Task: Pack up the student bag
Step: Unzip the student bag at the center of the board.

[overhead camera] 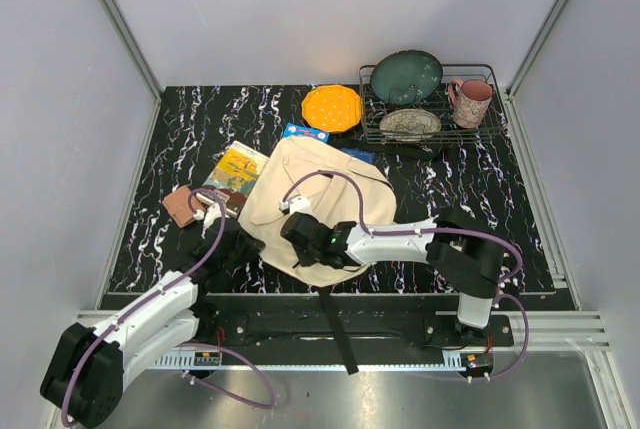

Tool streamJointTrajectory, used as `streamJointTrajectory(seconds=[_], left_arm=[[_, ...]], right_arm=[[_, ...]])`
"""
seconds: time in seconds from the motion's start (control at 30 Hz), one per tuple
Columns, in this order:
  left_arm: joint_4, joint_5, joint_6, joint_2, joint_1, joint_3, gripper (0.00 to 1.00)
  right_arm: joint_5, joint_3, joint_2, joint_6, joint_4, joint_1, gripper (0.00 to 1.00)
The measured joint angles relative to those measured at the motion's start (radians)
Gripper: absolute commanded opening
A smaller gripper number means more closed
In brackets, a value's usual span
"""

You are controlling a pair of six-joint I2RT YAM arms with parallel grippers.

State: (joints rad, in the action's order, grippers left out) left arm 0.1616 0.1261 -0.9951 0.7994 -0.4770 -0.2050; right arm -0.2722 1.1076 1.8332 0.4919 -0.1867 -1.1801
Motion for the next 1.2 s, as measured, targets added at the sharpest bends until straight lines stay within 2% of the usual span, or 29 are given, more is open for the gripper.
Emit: streamJointTrajectory(seconds=[0.83, 1.03, 1.2], left_arm=[[0.012, -0.003, 0.000, -0.016, -0.002, 0.000, 0.00], [0.030, 0.002, -0.002, -0.038, -0.002, 0.000, 0.00], [0.036, 0.005, -0.009, -0.055, -0.005, 0.000, 0.00]], right_arm=[[-0.039, -0.014, -0.068, 0.077, -0.050, 0.002, 0.00], [-0.129, -0.105, -0.110, 0.143, -0.077, 0.002, 0.00], [-0.139, -0.200, -0.192, 0.215, -0.057, 0.002, 0.00]])
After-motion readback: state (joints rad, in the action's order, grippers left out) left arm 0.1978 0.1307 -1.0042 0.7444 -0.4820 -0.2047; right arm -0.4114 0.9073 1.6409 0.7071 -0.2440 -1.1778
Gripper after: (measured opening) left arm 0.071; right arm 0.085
